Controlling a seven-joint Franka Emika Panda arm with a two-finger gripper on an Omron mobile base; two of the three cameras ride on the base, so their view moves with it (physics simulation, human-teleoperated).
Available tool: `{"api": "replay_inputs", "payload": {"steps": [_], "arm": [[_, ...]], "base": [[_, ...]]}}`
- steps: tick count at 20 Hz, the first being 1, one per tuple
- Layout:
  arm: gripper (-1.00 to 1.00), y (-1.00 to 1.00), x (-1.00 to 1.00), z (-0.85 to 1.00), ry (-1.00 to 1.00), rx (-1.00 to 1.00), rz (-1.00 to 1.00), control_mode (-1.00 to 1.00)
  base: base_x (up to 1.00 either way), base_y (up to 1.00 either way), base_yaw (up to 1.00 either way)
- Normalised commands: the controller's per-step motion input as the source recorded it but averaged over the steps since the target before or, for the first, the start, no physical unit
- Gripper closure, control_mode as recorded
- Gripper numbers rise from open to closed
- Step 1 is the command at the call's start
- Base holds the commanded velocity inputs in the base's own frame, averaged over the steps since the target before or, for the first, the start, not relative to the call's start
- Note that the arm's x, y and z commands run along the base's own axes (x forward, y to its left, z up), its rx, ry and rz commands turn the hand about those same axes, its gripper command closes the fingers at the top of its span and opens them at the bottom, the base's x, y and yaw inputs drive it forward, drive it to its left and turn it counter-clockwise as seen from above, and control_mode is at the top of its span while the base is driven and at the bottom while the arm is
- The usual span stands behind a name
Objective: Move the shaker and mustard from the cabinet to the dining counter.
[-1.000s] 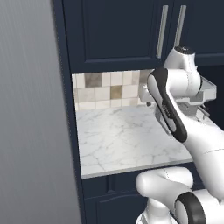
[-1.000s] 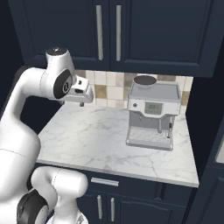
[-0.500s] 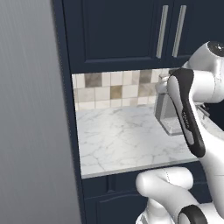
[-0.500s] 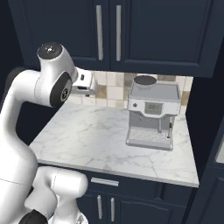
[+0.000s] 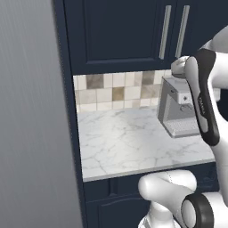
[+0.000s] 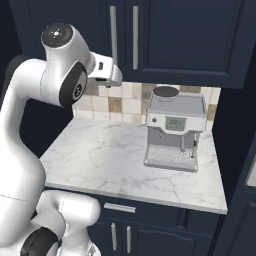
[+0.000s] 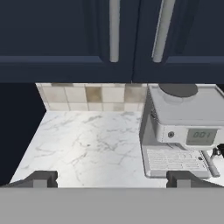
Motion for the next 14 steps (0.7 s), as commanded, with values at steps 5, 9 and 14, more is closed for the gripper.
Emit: {"api": "replay_inputs", "payload": {"steps": [5, 9, 14], "arm": [[-1.0, -0.31, 0.11, 0.33, -0.2, 0.0, -0.08, -1.0], [-1.0, -0.49, 0.24, 0.23, -0.15, 0.0, -0.09, -1.0], [-1.0, -0.33, 0.48, 0.12, -0.04, 0.0, -0.06, -1.0]], "base": [[0.0, 0.0, 0.0], [0.0, 0.0, 0.0], [0.0, 0.0, 0.0]]}}
